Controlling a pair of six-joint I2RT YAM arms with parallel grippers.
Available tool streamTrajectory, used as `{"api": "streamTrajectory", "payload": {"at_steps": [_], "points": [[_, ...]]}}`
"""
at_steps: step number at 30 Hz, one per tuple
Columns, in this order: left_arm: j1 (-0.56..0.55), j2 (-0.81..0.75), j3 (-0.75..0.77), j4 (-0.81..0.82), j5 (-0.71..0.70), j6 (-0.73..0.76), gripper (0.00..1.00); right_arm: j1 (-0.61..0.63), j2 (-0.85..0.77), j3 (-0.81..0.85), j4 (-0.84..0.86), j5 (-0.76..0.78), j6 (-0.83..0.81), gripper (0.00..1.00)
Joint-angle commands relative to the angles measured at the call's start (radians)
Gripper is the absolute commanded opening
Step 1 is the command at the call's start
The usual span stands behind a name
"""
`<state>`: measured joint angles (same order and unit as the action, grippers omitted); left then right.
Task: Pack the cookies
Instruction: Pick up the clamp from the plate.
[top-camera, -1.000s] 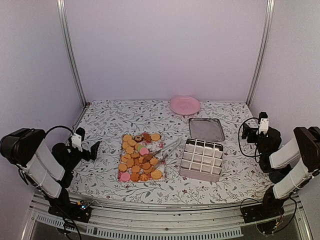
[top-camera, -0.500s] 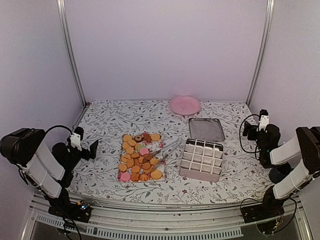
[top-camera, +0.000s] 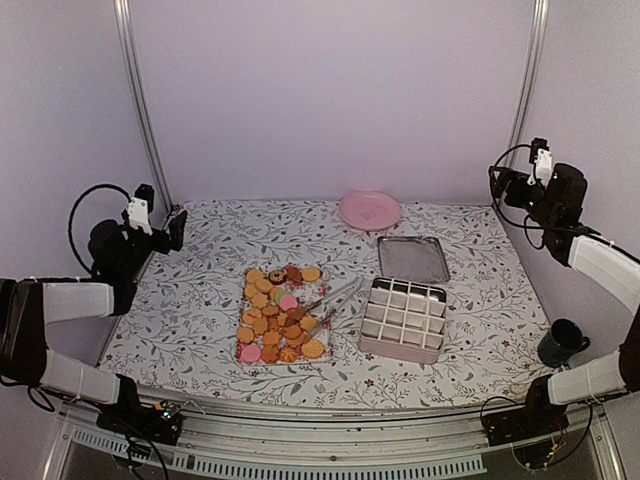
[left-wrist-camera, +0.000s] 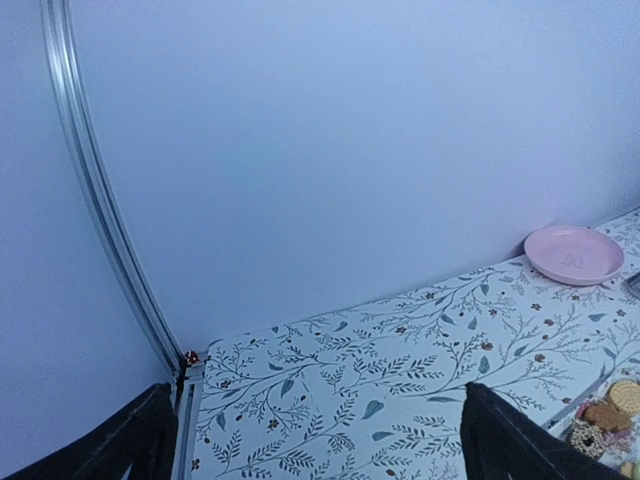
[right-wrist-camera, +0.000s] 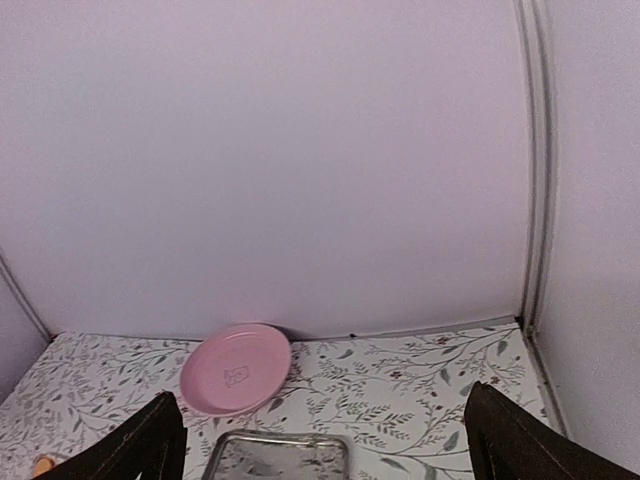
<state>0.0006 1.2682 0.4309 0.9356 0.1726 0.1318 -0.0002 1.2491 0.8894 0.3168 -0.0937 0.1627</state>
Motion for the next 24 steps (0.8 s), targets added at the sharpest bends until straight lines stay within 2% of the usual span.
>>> {"api": "streamTrajectory", "payload": {"at_steps": [1,3,7,15,19,22,24], "points": [[-0.003,0.014,0.189,-0.645,0.112,0.099,1.00,0.008,0.019,0.032,-0.058,-0.413,0.113,0.99],[-0.033,0.008,0.259,-0.792,0.171,0.140,0.99,0.051,0.069,0.104,-0.149,-0.452,0.107,0.99],[-0.146,0.012,0.348,-1.002,0.251,0.199,0.99,0.246,0.111,0.153,-0.284,-0.295,-0.039,0.99],[-0.433,0.110,0.443,-1.128,0.292,0.229,0.92,0.467,0.066,0.032,-0.281,-0.075,-0.069,0.99],[-0.525,0.247,0.506,-1.157,0.282,0.229,0.80,0.531,0.035,-0.005,-0.299,-0.025,-0.068,0.99],[-0.574,0.346,0.564,-1.178,0.289,0.226,0.64,0.561,0.008,-0.023,-0.316,-0.019,-0.062,0.99],[-0.598,0.414,0.617,-1.204,0.311,0.219,0.57,0.571,-0.009,-0.031,-0.327,-0.034,-0.061,0.99]]}}
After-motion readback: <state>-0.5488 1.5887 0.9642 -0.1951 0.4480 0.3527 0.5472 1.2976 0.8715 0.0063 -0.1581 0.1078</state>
